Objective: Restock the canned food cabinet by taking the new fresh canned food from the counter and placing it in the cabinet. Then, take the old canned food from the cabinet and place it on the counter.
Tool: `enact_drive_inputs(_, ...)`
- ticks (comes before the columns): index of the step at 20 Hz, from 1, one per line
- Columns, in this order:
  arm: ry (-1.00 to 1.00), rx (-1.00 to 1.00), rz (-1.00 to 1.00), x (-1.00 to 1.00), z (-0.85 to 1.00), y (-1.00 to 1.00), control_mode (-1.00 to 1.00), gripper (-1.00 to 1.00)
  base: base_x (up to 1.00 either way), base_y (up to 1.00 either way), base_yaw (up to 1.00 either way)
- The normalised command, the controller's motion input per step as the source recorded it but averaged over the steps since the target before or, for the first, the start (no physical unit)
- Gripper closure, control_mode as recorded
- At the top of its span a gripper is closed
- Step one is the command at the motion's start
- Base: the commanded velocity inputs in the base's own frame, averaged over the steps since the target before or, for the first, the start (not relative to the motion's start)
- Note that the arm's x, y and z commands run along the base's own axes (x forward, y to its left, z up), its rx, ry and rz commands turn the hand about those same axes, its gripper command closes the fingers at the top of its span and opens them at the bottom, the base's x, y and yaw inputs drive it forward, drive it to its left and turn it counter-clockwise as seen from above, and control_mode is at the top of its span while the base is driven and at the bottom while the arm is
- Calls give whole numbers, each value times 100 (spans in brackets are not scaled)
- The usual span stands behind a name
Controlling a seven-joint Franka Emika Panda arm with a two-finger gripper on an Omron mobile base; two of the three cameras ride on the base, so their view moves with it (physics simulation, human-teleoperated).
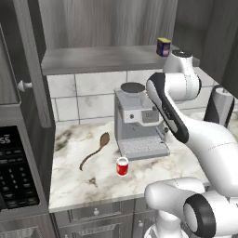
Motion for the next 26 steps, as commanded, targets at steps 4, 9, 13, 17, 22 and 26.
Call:
enact_drive_inputs(4,-1,0,3,-1,0,45,-100,-100,0,0,0)
enact_drive_inputs(9,4,0,1,0,-31,98,-100,-100,0,0,0)
enact_drive_inputs(13,10,1,0,0,-64,57,-100,-100,0,0,0)
enact_drive_inputs(17,16,3,0,-26,-74,9,-100,-100,0,0,0)
enact_drive_inputs(22,20,2,0,-19,-55,12,-100,-100,0,0,0)
enact_drive_inputs(26,21,1,0,-17,-71,24,-100,-100,0,0,0)
